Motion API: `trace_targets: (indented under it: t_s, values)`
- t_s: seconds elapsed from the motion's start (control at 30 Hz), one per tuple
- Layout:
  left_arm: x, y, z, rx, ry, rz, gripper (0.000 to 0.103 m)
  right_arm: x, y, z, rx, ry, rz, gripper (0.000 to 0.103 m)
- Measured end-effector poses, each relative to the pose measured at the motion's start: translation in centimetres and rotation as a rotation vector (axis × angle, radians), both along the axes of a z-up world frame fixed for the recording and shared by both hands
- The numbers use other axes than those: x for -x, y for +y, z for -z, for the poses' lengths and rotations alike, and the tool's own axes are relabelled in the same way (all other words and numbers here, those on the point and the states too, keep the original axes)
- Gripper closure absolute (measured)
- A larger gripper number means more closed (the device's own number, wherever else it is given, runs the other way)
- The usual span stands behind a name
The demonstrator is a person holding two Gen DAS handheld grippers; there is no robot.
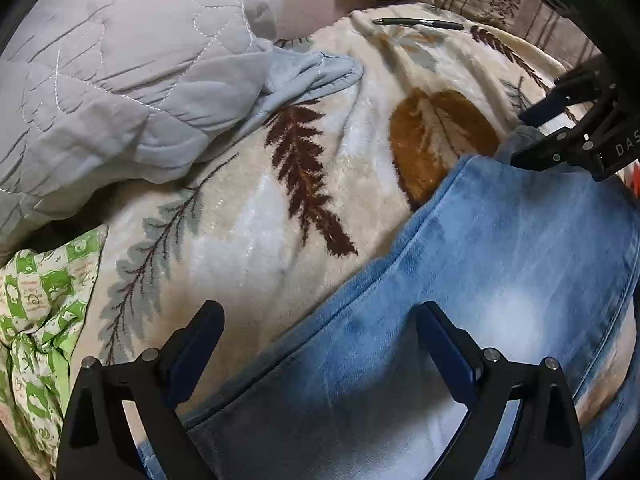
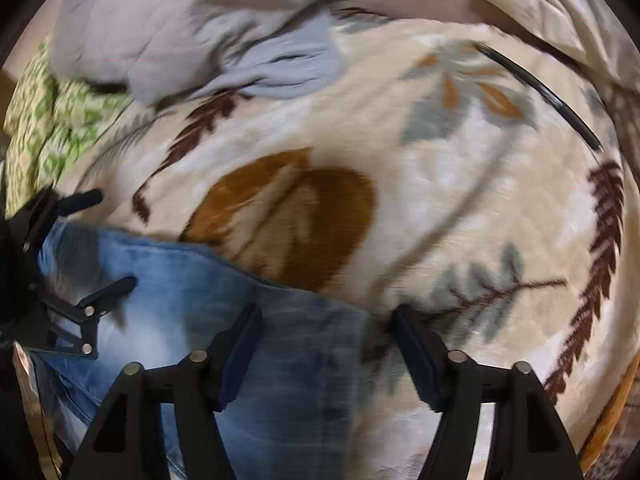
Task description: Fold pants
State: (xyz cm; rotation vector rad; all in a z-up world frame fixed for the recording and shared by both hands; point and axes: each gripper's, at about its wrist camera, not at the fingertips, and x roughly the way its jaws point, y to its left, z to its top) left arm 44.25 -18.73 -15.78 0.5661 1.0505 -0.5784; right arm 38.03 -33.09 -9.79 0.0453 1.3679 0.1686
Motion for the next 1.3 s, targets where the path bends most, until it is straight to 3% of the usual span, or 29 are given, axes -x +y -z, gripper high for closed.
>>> trace_targets:
  t_s: [0.1, 0.27, 0.33, 0.47, 0.53, 0.57, 0.6, 0.63, 0.67, 0.7, 0.87, 0.97, 1.13, 1.3]
  values:
    - [-0.2, 0.6, 0.1, -0.001, 0.011, -0.022, 0.006, -0.1, 0.5, 0.0, 0.005, 0.017, -0.008, 0.032]
    - [-0.7, 1.5, -0.2, 0.004, 0.014, -0.038, 0.006, 0.6, 1.2, -1.8, -0.074, 0.001, -0.042, 0.032]
    - [-1.0, 1.7, 0.0, 0.010, 0.032, -0.044, 0.006, 0.4, 1.6, -1.6, -0.050, 0.016, -0.061, 0.032]
    - [-1.2, 1.5, 0.2, 0.031, 0.039, -0.024, 0.006, -0.8, 1.3, 0.6, -0.025, 0.093, -0.035, 0.041]
    - [-1.3, 1.3, 0.4, 0.036, 0.045, -0.017, 0.006, -0.8, 1.0, 1.0, -0.043, 0.079, -0.032, 0.047]
    - [-1.4, 1.3, 0.6, 0.044, 0.052, -0.015, 0.011, -0.8, 0.9, 0.9, -0.040, 0.062, -0.036, 0.064]
    - [-1.4, 1.4, 0.6, 0.064, 0.073, -0.007, 0.026, -0.7, 1.0, 0.8, -0.035, 0.049, -0.042, 0.073]
    - [-1.4, 0.7, 0.6, 0.078, 0.079, 0.000, 0.035, -0.6, 1.1, 0.5, -0.045, 0.035, -0.050, 0.075]
    - [-1.4, 0.6, 0.1, 0.084, 0.075, 0.008, 0.070, -0.6, 1.0, 0.2, -0.048, 0.026, -0.061, 0.076]
    - [-1.4, 0.3, -0.1, 0.082, 0.080, 0.009, 0.088, -0.5, 1.4, -0.1, -0.050, 0.014, -0.081, 0.076]
    - [-0.5, 0.4, -1.5, 0.060, 0.056, 0.031, 0.096, 1.1, 2.0, -2.3, -0.057, -0.063, -0.100, 0.077]
    - [0.8, 1.2, -3.0, 0.091, 0.055, 0.021, 0.101, 2.0, 0.9, -4.9, -0.078, -0.135, -0.073, 0.077]
    - [5.9, 1.8, -7.2, 0.109, -0.029, 0.060, 0.101, 6.6, -0.9, -9.4, -0.160, -0.274, -0.060, 0.077]
    - [13.2, 3.0, -11.9, 0.136, -0.112, 0.107, 0.101, 13.3, 1.5, -12.1, -0.160, -0.400, -0.073, 0.077]
